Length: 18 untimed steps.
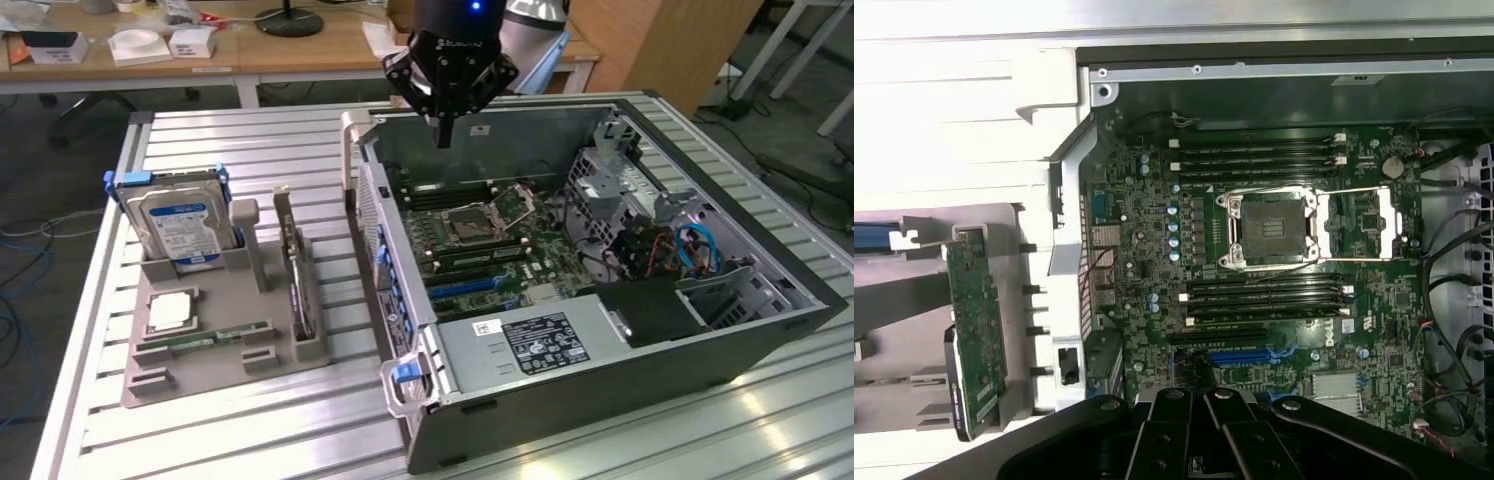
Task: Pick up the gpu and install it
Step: 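Reach for the gpu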
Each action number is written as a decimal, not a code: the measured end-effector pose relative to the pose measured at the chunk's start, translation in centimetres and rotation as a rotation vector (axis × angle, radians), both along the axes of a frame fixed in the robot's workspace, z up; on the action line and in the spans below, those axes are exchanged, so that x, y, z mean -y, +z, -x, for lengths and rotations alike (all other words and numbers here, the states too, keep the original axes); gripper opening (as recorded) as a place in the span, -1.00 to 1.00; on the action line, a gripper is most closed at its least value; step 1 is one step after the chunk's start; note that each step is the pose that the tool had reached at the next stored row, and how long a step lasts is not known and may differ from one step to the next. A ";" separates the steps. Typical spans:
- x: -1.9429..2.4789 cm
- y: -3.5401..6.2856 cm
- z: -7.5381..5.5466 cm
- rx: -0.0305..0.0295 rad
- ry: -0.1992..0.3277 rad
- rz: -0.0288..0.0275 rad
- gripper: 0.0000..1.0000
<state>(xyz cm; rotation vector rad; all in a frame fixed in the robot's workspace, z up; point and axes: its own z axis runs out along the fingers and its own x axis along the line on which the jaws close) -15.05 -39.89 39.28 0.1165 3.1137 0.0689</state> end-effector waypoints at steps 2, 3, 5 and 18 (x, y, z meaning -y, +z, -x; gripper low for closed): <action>0.00 0.00 0.2 0.0000 0.000 0.0000 -0.80; 0.00 0.00 0.3 0.0000 0.000 0.0000 -0.80; 0.00 0.00 0.4 0.0000 0.000 0.0000 -0.80; 0.00 0.00 1.5 0.0000 0.000 0.0000 -0.80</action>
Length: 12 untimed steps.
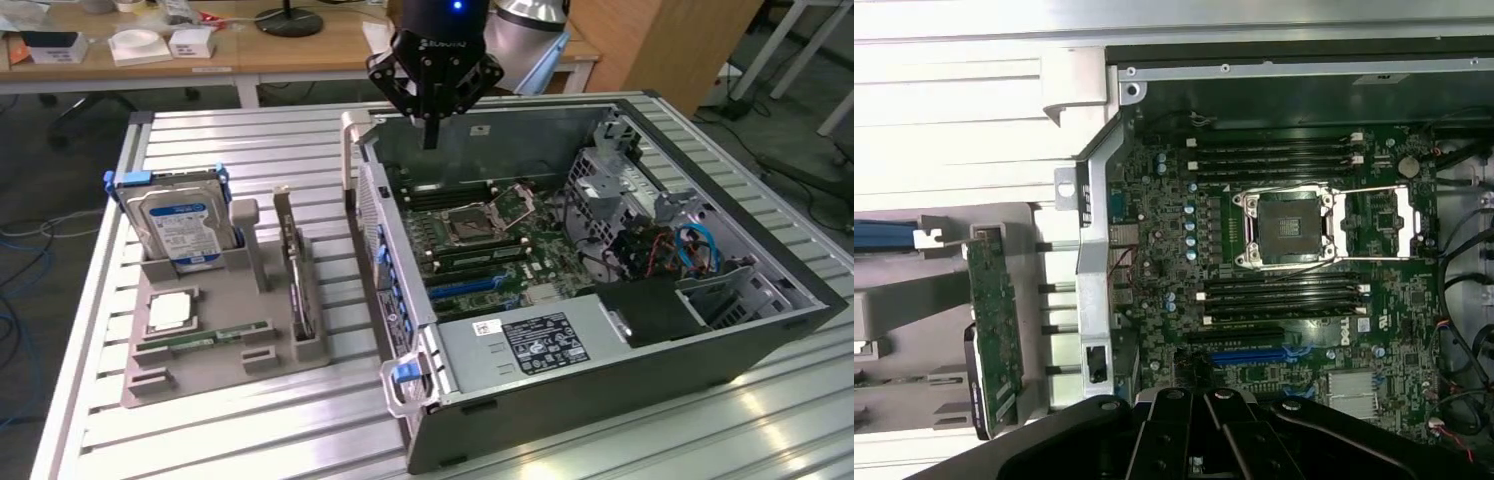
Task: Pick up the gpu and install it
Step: 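Reach for the gpu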
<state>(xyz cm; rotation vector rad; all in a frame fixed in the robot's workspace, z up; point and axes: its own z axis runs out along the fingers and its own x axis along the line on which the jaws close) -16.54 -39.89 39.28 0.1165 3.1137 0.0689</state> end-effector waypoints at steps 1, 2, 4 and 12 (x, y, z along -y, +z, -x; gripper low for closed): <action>0.00 0.00 0.1 0.0000 0.000 0.0000 -0.80; 0.00 0.00 0.2 0.0000 0.000 0.0000 -0.80; 0.00 0.00 0.3 0.0000 0.000 0.0000 -0.80; 0.00 0.00 0.9 0.0000 0.000 0.0000 -0.80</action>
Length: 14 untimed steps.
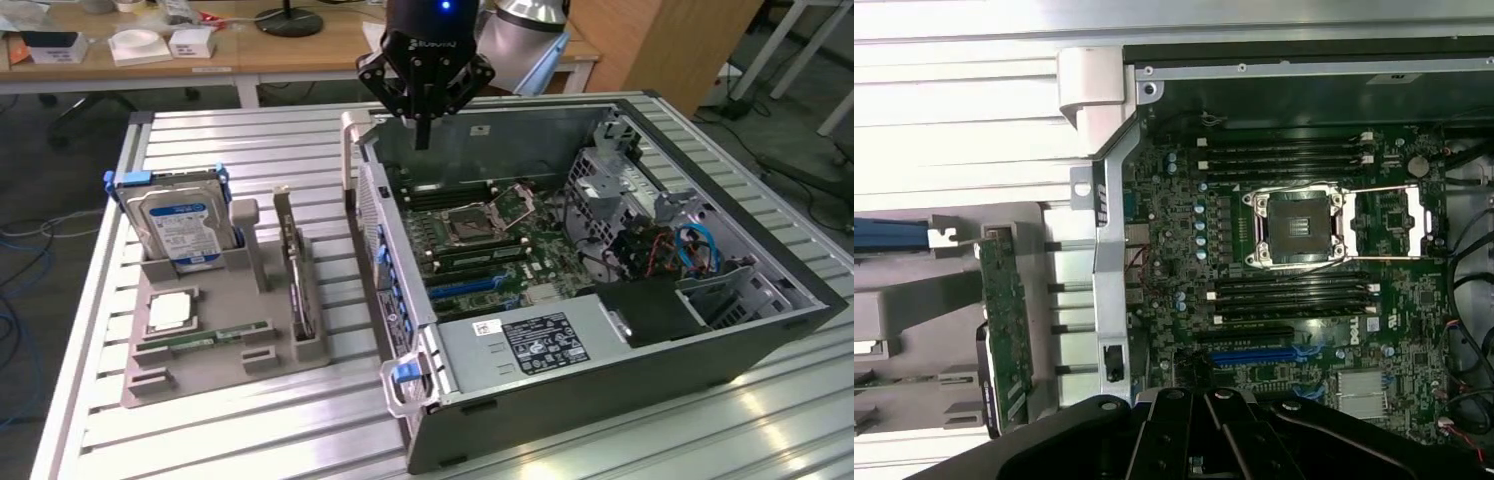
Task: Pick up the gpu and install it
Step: 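Reach for the gpu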
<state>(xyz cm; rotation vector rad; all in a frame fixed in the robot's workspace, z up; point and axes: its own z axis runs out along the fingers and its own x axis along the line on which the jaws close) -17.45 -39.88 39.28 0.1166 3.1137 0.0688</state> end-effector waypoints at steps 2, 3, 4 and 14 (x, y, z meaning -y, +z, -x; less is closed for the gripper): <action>0.00 0.00 0.1 0.0000 0.000 0.0000 -0.80; 0.00 0.00 0.2 0.0000 0.000 0.0000 -0.80; 0.00 0.00 0.3 0.0000 0.000 -0.0001 -0.80; 0.00 0.00 1.1 0.0000 0.000 -0.0001 -0.80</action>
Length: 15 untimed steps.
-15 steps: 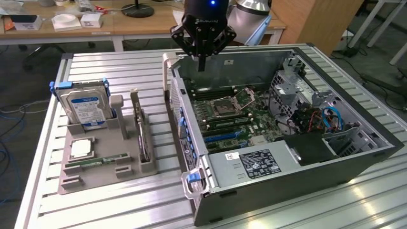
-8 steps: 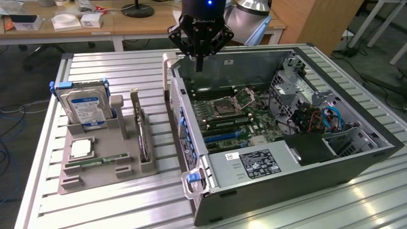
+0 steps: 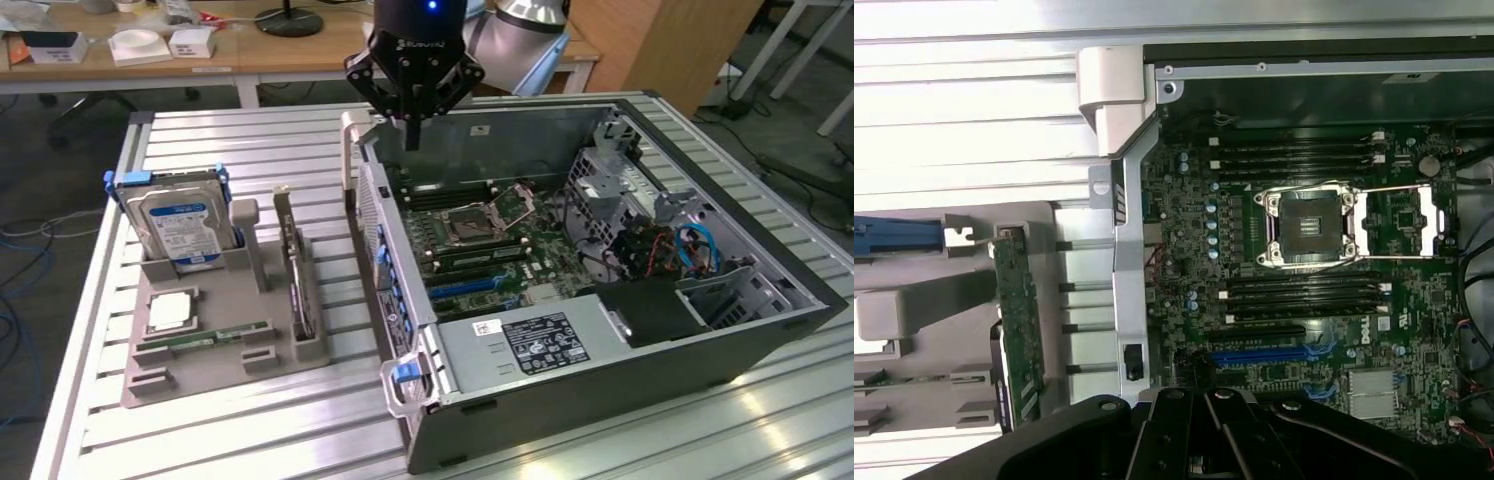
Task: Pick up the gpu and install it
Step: 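Reach for the gpu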
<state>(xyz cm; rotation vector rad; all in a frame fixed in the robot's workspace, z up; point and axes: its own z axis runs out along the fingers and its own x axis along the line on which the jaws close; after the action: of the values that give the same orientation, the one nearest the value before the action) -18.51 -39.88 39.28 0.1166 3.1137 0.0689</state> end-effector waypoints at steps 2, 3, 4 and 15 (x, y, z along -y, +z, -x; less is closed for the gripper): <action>0.00 0.00 0.2 0.0000 0.000 0.0001 -0.80; 0.00 0.00 0.2 0.0000 0.000 0.0000 -0.80; 0.00 0.00 0.3 0.0000 0.000 0.0001 -0.80; 0.00 0.00 1.3 0.0000 0.000 0.0000 -0.80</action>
<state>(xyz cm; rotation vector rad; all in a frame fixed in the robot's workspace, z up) -19.79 -39.88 39.28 0.1166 3.1136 0.0689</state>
